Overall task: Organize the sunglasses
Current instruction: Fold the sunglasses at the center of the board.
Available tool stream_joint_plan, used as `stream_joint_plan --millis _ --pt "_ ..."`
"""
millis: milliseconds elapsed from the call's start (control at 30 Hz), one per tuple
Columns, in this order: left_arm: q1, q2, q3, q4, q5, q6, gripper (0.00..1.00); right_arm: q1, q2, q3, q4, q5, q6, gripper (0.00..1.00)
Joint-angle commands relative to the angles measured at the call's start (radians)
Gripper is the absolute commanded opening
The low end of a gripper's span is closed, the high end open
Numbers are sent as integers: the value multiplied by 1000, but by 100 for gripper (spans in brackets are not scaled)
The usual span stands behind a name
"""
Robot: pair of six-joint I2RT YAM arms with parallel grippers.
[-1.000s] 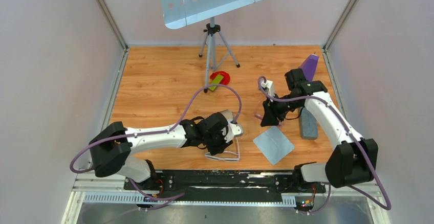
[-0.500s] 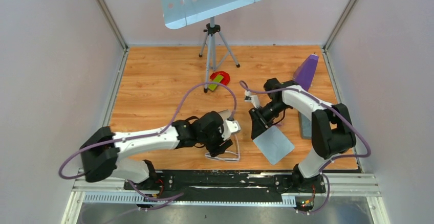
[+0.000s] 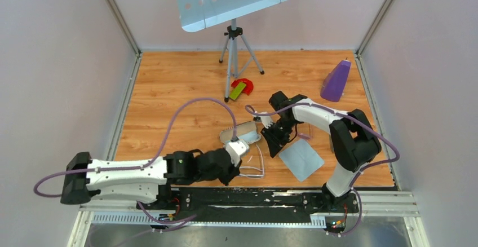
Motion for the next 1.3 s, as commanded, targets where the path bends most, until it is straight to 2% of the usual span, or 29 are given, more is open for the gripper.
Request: stream_joint_plan --millis 0,133,233,467,600,1000,1267 --pt "-186 105 -4 -76 -122 -35 16 47 39 19 51 37 40 24" --pt "-299 253 46 -111 -229 48 15 81 73 38 64 28 51 24" --pt "-342 365 88 -112 -323 85 15 104 90 39 77 20 58 24" --pt "-360 510 111 -54 -535 176 14 146 120 48 113 -100 83 26" --pt "-360 532 98 4 -576 248 14 190 129 54 135 -136 88 26" --pt "-360 514 74 40 -544 281 15 262 203 96 160 -187 99 28" --pt "-360 233 33 -43 -546 173 18 260 135 64 135 -130 71 30"
